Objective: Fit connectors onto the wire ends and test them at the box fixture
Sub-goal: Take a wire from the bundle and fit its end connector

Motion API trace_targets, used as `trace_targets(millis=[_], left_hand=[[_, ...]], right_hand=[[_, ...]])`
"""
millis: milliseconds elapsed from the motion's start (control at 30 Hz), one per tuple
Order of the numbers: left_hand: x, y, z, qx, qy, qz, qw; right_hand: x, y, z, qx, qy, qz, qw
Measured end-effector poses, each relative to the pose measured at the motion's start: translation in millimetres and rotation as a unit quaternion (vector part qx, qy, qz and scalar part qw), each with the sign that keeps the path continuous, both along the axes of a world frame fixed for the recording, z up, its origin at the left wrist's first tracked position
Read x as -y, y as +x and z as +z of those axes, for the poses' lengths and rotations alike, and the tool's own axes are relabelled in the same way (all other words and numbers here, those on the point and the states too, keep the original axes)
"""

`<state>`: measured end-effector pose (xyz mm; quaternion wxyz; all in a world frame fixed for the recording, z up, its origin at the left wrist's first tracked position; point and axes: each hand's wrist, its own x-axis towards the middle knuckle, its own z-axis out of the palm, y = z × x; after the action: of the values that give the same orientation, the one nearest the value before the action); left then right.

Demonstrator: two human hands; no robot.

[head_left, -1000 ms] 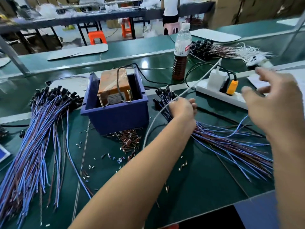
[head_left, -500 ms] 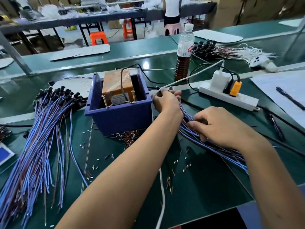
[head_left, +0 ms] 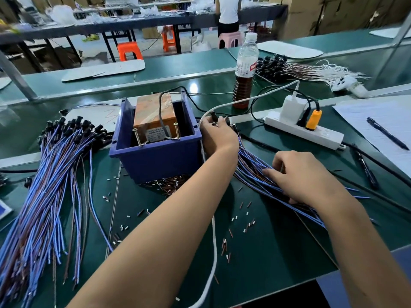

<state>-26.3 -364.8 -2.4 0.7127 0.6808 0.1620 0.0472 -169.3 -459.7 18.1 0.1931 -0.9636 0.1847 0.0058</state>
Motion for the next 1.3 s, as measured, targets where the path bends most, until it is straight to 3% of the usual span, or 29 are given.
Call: trace_targets(millis=[233, 300, 467, 667, 867, 1100, 1200, 1300], left_hand=[[-1.8, -12.0, -1.6, 0.033, 0.231, -0.053, 0.971], [-1.9, -16.2, -2.8, 0.032, 0.259, -0.077, 0.962], [-2.3, -27.2, -2.7, -0.086, 0.18, -0.12, 0.973], [7.1, -44.5, 11.5, -0.098, 0.042, -0.136, 0.985], [4.8, -37.8, 10.4, -0.108, 0.052, -0.145, 0.982], [-4.2, -37.9, 7.5, -0.076, 0.107, -0.209, 0.969], [-18.6, -37.4, 12.7, -0.065, 0.12, -0.25, 0.959], [-41.6, -35.6, 13.6, -0.045, 0.138, -0.281, 0.949]], right_hand=[[-5.0, 14.1, -9.1, 0.005, -0.098, -0.011, 0.995], [-17.2, 24.0, -13.2, -0.009, -0.112, -0.009, 0.994], [-37.5, 43.7, -22.9, -0.032, -0.094, -0.01, 0.995], [-36.3, 50.3, -28.0, 0.01, -0.079, 0.006, 0.997], [-38.5, 58.1, -35.4, 0.058, -0.094, -0.023, 0.994], [-36.7, 53.2, -38.7, 0.093, -0.044, -0.027, 0.994], [-37.2, 51.2, -37.0, 0.165, -0.008, -0.055, 0.985], [-46.4, 45.2, -30.4, 0.376, 0.01, -0.088, 0.923]])
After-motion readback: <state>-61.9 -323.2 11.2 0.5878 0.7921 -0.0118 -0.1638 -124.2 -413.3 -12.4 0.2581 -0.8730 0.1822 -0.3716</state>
